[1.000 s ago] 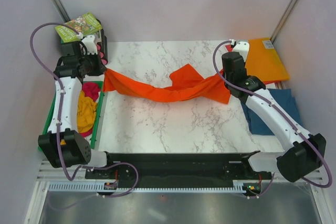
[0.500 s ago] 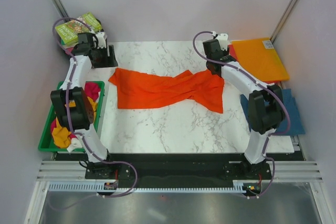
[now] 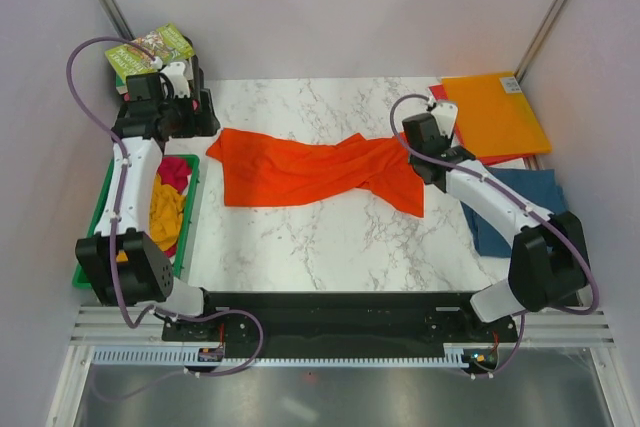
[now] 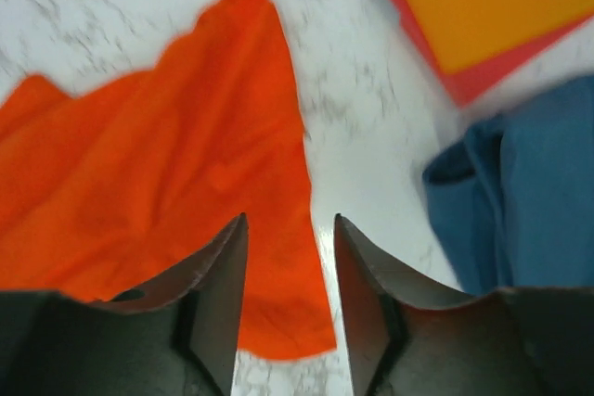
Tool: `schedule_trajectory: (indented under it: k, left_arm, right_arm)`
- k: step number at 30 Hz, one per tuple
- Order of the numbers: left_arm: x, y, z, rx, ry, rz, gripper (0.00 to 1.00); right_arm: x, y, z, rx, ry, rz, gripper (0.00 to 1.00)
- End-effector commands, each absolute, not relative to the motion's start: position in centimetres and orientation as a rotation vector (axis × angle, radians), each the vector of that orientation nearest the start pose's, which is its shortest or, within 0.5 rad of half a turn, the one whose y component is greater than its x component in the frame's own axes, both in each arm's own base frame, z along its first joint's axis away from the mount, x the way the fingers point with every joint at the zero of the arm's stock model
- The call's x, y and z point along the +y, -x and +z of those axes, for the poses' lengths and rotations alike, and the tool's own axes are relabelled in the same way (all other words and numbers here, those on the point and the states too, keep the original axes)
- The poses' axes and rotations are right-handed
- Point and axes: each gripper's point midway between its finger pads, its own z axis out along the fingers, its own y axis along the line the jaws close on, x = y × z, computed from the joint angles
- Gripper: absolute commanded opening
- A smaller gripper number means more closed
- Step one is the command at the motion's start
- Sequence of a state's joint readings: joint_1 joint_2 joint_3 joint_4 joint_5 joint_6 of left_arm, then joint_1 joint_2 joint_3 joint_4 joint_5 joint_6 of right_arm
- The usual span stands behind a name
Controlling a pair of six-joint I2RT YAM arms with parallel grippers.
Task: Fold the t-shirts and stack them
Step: Flatten the tshirt out
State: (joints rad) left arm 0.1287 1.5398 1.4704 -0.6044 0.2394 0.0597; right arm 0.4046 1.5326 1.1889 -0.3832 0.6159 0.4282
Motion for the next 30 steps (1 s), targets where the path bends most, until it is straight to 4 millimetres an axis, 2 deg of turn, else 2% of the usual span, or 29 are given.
schedule_trajectory:
  k: [1,3,5,10,13,20,30]
  left_arm:
    - [0.3,-38.9,22.5,2.263,-0.102,-0.232,0.97]
    - [-0.1,-37.8,22.9,2.253,-0.112,-0.245,0.97]
    - [-0.2,-37.0,22.0,2.270,-0.109,-0.248,0.96]
    - [-0.2,-35.3,20.7,2.298,-0.111,-0.239,0.95]
    - [-0.4,-34.8,20.3,2.305,-0.117,-0.244,0.95]
    - [-0.7,-34.2,19.4,2.324,-0.109,-0.275,0.94]
    - [-0.7,-33.8,18.3,2.353,-0.110,-0.270,0.93]
  right_arm:
    - [7.6,-35.3,10.4,2.250,-0.535,-0.142,0.44]
    - [8.0,-34.5,9.2,2.270,-0.558,-0.100,0.40]
    - [8.3,-33.7,7.7,2.296,-0.583,-0.065,0.37]
    - [8.3,-32.7,5.3,2.344,-0.614,-0.069,0.37]
    - [8.5,-32.1,4.7,2.356,-0.630,-0.046,0.37]
    - [7.7,-29.9,3.2,2.386,-0.655,-0.064,0.36]
    - [7.9,-27.7,-0.6,2.485,-0.681,-0.068,0.42]
